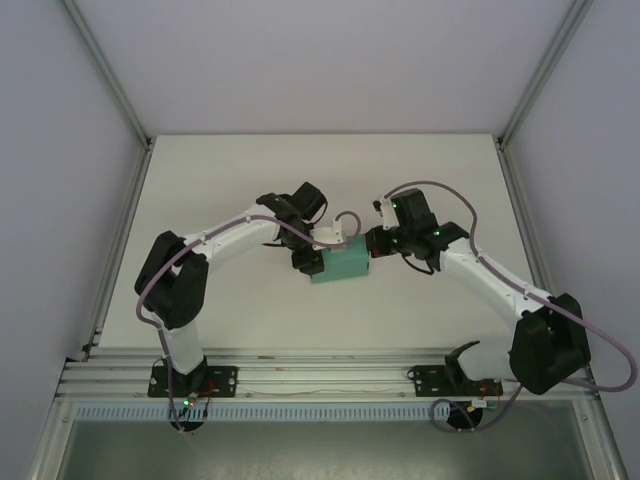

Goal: Assemble paper box

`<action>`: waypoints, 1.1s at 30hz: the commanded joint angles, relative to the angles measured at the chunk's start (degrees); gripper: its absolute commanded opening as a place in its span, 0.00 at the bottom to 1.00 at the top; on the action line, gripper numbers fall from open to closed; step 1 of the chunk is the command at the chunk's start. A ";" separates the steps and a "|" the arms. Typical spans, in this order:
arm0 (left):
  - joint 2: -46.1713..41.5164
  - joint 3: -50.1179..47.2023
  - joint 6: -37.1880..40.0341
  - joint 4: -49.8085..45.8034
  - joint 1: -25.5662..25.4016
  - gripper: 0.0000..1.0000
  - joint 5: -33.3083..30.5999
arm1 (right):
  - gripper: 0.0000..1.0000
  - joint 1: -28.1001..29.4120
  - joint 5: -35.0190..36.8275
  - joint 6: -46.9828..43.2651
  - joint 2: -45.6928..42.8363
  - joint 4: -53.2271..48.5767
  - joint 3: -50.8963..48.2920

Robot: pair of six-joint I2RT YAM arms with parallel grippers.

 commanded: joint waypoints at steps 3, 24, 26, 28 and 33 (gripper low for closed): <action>1.55 1.66 -1.76 2.26 -0.26 0.42 -1.75 | 0.00 1.38 7.37 9.72 -2.33 8.82 -5.52; -1.97 1.32 -4.33 4.42 -0.30 0.78 1.06 | 0.00 2.57 8.18 -4.61 -5.69 27.80 -22.72; -3.13 0.49 -5.67 5.52 -0.28 0.92 0.10 | 0.00 3.00 9.17 -4.44 -4.93 27.90 -22.56; -4.60 -0.94 -7.95 7.44 -0.20 0.97 -2.72 | 0.00 3.26 9.48 -4.38 -4.67 28.95 -22.90; -8.86 -4.36 -18.56 13.45 0.89 1.00 -11.87 | 0.00 4.77 10.53 -5.02 -3.90 29.47 -23.63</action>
